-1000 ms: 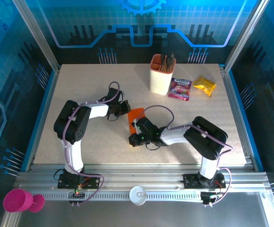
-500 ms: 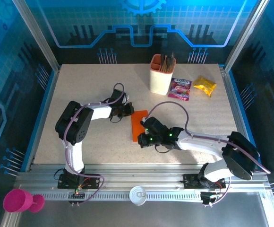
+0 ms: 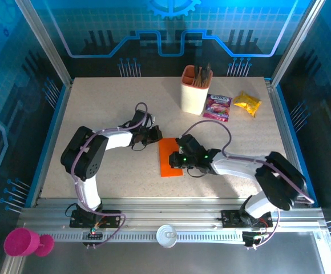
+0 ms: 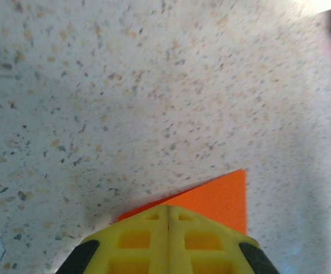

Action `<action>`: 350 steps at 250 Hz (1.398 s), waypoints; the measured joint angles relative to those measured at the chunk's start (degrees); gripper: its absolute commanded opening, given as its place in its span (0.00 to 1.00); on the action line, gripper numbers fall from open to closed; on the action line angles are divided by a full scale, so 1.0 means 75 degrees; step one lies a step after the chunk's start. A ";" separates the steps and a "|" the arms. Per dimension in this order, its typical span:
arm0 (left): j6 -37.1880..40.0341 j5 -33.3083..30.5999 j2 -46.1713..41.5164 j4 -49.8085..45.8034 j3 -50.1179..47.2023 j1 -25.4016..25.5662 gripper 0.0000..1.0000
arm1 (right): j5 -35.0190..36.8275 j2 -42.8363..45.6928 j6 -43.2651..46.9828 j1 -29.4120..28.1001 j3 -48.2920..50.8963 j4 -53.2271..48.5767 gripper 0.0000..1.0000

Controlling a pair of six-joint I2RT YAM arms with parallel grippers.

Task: Fold a paper plane with a square sheet of paper (pick it up from the middle)

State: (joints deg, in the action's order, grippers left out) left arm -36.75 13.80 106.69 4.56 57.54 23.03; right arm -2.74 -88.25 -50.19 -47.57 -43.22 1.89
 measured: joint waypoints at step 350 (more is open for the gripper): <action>-0.1113 0.0586 0.0085 0.0376 -0.0688 0.0259 0.00 | -0.1498 -0.2559 -0.1364 0.0000 0.0425 0.4234 0.00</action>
State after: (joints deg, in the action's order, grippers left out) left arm -45.10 18.20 107.33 7.38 52.38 24.97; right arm -13.98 -107.44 -60.42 -47.57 -40.03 33.65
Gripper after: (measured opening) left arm 0.055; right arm 0.049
